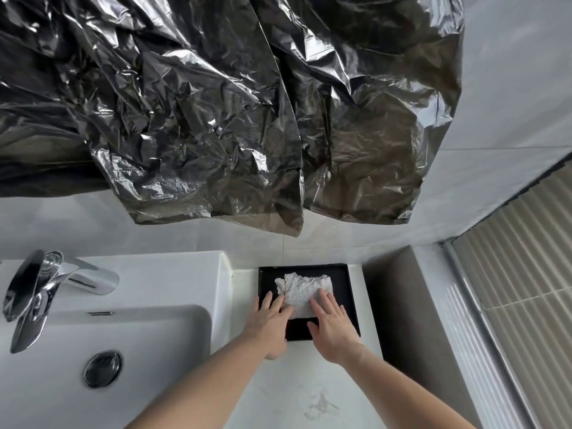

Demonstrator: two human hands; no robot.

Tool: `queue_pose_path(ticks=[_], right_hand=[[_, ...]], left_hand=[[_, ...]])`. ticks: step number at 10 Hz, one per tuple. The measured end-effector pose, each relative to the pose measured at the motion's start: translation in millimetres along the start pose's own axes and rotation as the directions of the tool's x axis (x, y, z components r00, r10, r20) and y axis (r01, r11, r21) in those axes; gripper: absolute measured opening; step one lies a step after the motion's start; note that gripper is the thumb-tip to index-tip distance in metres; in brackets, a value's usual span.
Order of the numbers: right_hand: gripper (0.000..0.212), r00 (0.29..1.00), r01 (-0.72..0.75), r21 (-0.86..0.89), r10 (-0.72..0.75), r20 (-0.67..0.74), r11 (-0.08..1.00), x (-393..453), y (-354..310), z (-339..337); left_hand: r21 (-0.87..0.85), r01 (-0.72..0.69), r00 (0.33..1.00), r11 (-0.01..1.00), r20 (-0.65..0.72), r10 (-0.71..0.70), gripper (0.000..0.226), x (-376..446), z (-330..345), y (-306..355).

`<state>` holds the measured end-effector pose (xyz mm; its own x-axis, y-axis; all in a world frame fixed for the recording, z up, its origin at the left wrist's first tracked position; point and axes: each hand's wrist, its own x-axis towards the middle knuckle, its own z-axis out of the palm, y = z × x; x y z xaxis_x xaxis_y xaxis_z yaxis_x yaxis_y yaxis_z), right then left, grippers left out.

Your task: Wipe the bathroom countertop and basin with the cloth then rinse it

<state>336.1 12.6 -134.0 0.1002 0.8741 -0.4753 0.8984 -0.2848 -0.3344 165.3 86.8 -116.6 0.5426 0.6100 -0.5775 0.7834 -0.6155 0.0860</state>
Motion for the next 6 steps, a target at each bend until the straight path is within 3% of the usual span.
queue_pose_path(ticks=[1, 2, 4, 5, 6], right_hand=[[0.068, 1.0, -0.011, 0.006, 0.011, 0.027, 1.0, 0.2, -3.7, 2.6], [0.069, 0.999, -0.013, 0.001, 0.013, 0.039, 1.0, -4.8, -2.8, 7.7], [0.07, 0.991, -0.037, -0.023, 0.04, 0.131, 0.999, -9.1, -8.3, -3.2], [0.069, 0.989, -0.049, 0.034, 0.043, 0.144, 0.998, -8.4, -15.8, -22.3], [0.066, 0.996, -0.063, 0.144, 0.053, 0.071, 0.987, -22.3, -22.6, -24.8]], left_hand=[[0.037, -0.031, 0.997, 0.999, -0.064, 0.033, 0.086, 0.0, 3.8, -0.5], [0.025, -0.07, 0.997, 0.997, -0.04, 0.071, 0.09, -6.2, 13.3, 1.3], [-0.002, 0.009, 0.998, 1.0, 0.055, -0.009, 0.09, -10.6, 2.3, 9.5], [-0.015, 0.01, 0.998, 1.0, 0.061, -0.009, 0.087, -18.6, -12.3, 11.0], [-0.122, -0.017, 1.0, 0.992, -0.017, 0.015, 0.079, -41.2, -18.5, 7.5]])
